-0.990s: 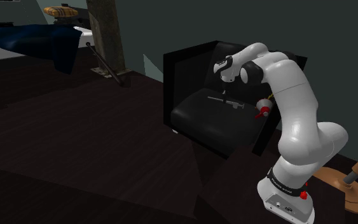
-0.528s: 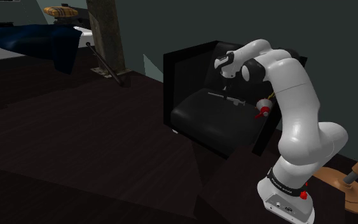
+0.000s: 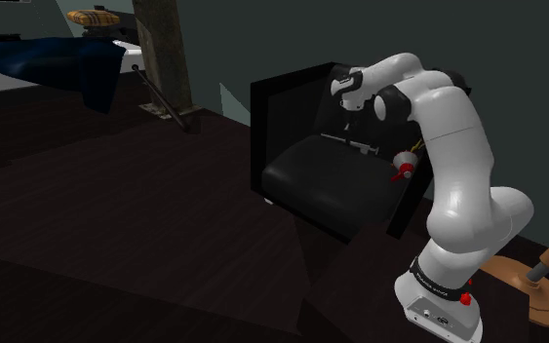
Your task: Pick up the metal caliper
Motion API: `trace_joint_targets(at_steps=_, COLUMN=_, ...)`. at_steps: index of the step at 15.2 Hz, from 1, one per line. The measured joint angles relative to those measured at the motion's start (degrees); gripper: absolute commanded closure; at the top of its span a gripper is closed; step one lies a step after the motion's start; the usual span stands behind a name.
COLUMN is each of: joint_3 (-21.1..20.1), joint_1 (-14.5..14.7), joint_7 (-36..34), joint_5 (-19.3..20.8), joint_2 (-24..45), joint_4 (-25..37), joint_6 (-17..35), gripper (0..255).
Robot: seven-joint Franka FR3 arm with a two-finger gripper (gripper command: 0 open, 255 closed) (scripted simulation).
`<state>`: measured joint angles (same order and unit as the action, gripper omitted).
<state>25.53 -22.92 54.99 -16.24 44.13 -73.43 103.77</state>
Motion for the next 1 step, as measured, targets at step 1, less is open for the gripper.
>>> trace_joint_targets(at_steps=1, joint_3=0.07, joint_1=0.04, joint_7=-0.01, joint_5=0.08, joint_2=-0.29, joint_4=-0.03, joint_6=-0.24, gripper=255)
